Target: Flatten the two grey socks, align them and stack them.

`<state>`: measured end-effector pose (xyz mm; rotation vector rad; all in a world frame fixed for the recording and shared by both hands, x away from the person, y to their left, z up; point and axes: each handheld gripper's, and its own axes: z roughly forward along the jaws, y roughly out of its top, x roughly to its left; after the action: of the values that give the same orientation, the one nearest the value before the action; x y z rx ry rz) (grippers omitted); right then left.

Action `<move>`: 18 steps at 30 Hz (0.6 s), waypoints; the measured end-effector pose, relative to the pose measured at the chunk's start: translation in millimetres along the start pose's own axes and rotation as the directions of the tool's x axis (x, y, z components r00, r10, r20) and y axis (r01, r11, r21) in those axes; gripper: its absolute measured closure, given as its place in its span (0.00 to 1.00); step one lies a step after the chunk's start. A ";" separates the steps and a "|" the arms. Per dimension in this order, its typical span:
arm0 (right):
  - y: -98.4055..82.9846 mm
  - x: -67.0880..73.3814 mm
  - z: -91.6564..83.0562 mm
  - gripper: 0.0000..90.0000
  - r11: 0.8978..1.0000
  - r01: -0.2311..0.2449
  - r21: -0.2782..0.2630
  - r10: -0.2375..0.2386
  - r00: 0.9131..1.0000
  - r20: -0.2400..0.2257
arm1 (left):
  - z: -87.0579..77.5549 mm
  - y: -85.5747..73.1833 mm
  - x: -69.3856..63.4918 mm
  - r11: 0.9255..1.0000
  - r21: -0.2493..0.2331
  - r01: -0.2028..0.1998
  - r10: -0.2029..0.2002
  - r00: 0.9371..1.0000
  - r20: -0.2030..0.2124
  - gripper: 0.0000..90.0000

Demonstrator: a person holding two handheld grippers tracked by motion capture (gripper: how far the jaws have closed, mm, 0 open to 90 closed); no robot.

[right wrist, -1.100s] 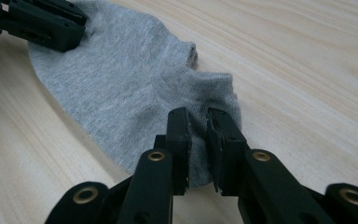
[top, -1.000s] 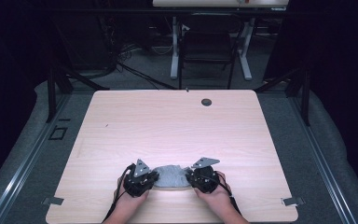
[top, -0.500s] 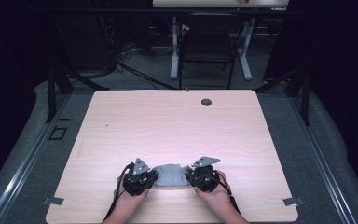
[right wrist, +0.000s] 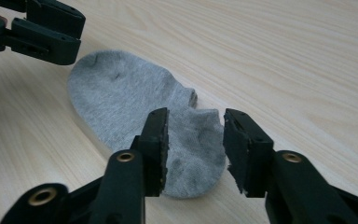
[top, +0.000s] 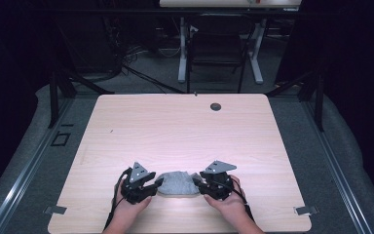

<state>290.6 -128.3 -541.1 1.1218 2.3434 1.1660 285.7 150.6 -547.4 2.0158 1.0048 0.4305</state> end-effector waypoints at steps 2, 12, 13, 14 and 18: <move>0.3 -1.0 -3.3 0.61 1.000 0.004 0.006 -0.004 1.000 0.001 | -4.6 -0.4 1.5 1.000 -0.013 0.007 -0.007 1.000 -0.004 0.60; -12.9 -2.9 -23.0 0.57 0.999 -0.015 0.037 0.014 1.000 0.015 | -31.2 -8.1 2.7 0.999 -0.031 0.021 -0.021 1.000 -0.001 0.54; -14.4 -2.4 -25.8 0.57 0.999 -0.024 0.033 0.024 1.000 0.014 | -33.9 -9.3 2.6 0.999 -0.031 0.018 -0.018 1.000 0.000 0.54; -15.5 -2.3 -28.9 0.57 0.999 -0.026 0.032 0.026 1.000 0.010 | -35.6 -10.5 2.3 0.999 -0.030 0.021 -0.021 1.000 0.002 0.54; -18.6 0.3 -38.2 0.57 0.999 -0.031 0.020 0.031 0.999 0.007 | -41.9 -16.0 2.8 1.000 -0.016 0.013 -0.013 1.000 0.001 0.54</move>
<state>259.6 -155.7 -531.5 1.1711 2.3460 1.1498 254.3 180.2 -535.0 1.9938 1.0097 0.4291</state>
